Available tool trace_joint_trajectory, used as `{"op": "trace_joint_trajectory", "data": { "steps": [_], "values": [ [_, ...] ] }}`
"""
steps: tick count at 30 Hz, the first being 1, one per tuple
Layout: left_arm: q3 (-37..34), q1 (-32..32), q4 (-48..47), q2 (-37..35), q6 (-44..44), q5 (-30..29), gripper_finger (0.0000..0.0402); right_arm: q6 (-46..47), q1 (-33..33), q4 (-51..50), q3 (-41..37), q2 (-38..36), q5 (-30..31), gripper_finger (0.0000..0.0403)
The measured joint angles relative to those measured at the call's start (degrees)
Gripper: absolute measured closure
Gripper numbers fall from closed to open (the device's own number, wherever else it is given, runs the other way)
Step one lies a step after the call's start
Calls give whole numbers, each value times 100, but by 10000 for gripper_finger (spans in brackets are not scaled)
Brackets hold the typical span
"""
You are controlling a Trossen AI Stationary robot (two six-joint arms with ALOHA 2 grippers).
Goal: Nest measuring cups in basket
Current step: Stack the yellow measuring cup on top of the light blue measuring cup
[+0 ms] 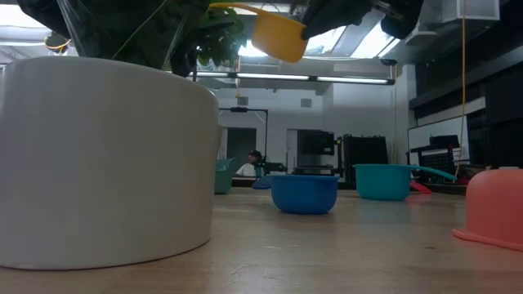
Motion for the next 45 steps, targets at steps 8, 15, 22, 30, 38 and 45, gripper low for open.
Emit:
{"op": "trace_joint_trajectory", "data": {
  "steps": [8, 15, 22, 30, 38, 45],
  "values": [
    [0, 0, 4, 0, 8, 70, 246, 0, 0, 1, 0, 0, 0, 387],
    [0, 0, 4, 0, 16, 70, 285, 0, 0, 1, 0, 0, 2, 387],
    [0, 2, -161, -1, 18, 72, 344, 1, 0, -5, 0, 2, 2, 387],
    [0, 4, -162, -2, 195, 54, 395, -15, 0, -25, 0, 4, 43, 379],
    [0, 2, -189, -2, 370, -56, 397, 29, 0, -20, 0, 4, 22, 367],
    [0, 2, -188, -2, 372, -101, 398, 46, 0, -12, 0, 4, 21, 365]
  ]
}}
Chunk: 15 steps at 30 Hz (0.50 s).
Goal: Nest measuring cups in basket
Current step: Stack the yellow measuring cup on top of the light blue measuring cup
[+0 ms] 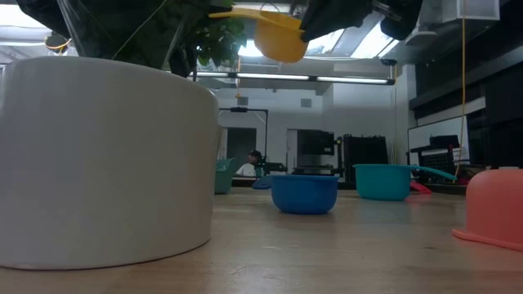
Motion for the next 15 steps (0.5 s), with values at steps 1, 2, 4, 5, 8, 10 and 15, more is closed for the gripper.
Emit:
{"op": "trace_joint_trajectory", "data": {
  "steps": [1, 2, 4, 5, 8, 10, 15],
  "values": [
    [0, 0, 0, 0, -2, -4, 398, 0, 0, 2, 0, 0, -1, 365],
    [0, 0, 0, 0, -4, -6, 398, 0, 0, 4, 0, 0, 0, 365],
    [0, 0, 2, 0, -2, -19, 399, 0, 0, 7, 0, 0, 43, 365],
    [0, 0, 4, 0, -4, -31, 399, 2, 0, 4, 0, 0, 111, 365],
    [0, 7, 27, 0, -5, -73, 399, 19, 0, 4, 0, 0, 298, 365],
    [0, 7, 28, 0, -6, -80, 399, 20, 0, 5, 0, 0, 340, 364],
    [0, 9, -3, 0, -10, -110, 399, 249, 4, 41, 0, 0, 341, 328]
  ]
}}
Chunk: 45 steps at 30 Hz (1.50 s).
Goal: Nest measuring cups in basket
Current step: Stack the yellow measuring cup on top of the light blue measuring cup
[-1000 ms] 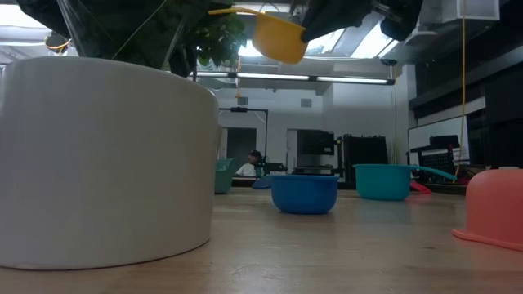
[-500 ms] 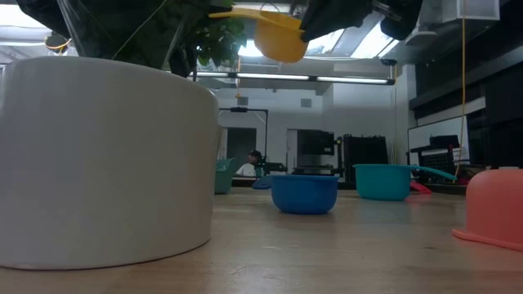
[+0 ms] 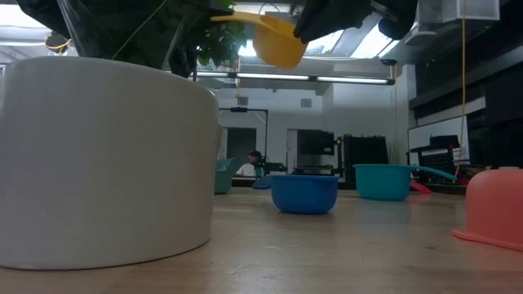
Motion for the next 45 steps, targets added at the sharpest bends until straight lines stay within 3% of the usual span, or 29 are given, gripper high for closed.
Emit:
{"op": "trace_joint_trajectory", "data": {
  "steps": [9, 14, 20, 29, 36, 40, 45],
  "values": [
    [0, -2, 4, 0, -11, -232, 399, 381, 0, -4, 0, 0, 21, 235],
    [0, -2, 1, 0, -1, -503, 400, 538, 13, -54, 0, 0, 25, 229],
    [0, -2, -304, 0, 4, -978, 400, 1462, 116, -498, 0, -170, 16, 232],
    [-2, -9, -695, 39, 682, -1551, 400, 2831, -21, -1326, 0, -1387, -5, 233],
    [-2, -12, -669, 327, 760, -1976, 400, 4451, -632, -1788, -136, -2572, 806, 233],
    [-2, -19, -279, 718, 761, -2045, 399, 5227, -1045, -1725, -478, -3137, 1186, 233],
    [-2, -20, 761, 1237, 896, -2048, 399, 5758, -1421, -1459, -1010, -3549, 1185, 233]
  ]
}}
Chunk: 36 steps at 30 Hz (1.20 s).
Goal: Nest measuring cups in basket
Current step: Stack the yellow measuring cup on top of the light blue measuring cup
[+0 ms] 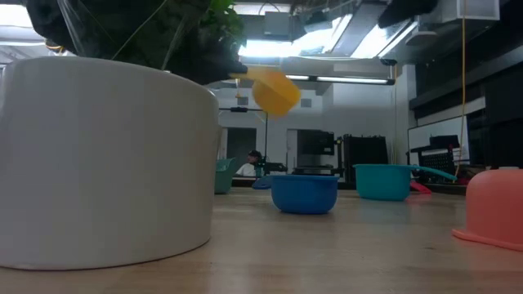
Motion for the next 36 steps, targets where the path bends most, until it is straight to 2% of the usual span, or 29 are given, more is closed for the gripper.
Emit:
{"op": "trace_joint_trajectory", "data": {
  "steps": [5, 12, 17, 25, 36],
  "values": [
    [1, 0, 653, 390, 48, 20, 399, 0, -101, 802, -666, -25, -74, 233],
    [0, 0, 868, 553, 127, 26, 398, 4, -99, 3127, -1758, 235, -470, 233],
    [0, 0, 891, 553, 157, 31, 399, -5, -150, 4261, -2130, 574, -535, 233],
    [0, 0, 905, 553, 160, 30, 399, -3, -440, 5132, -2144, 1210, -1580, 233],
    [0, 0, 907, 553, 158, 32, 398, -285, -639, 5748, -2145, 2002, -1709, 233]
  ]
}}
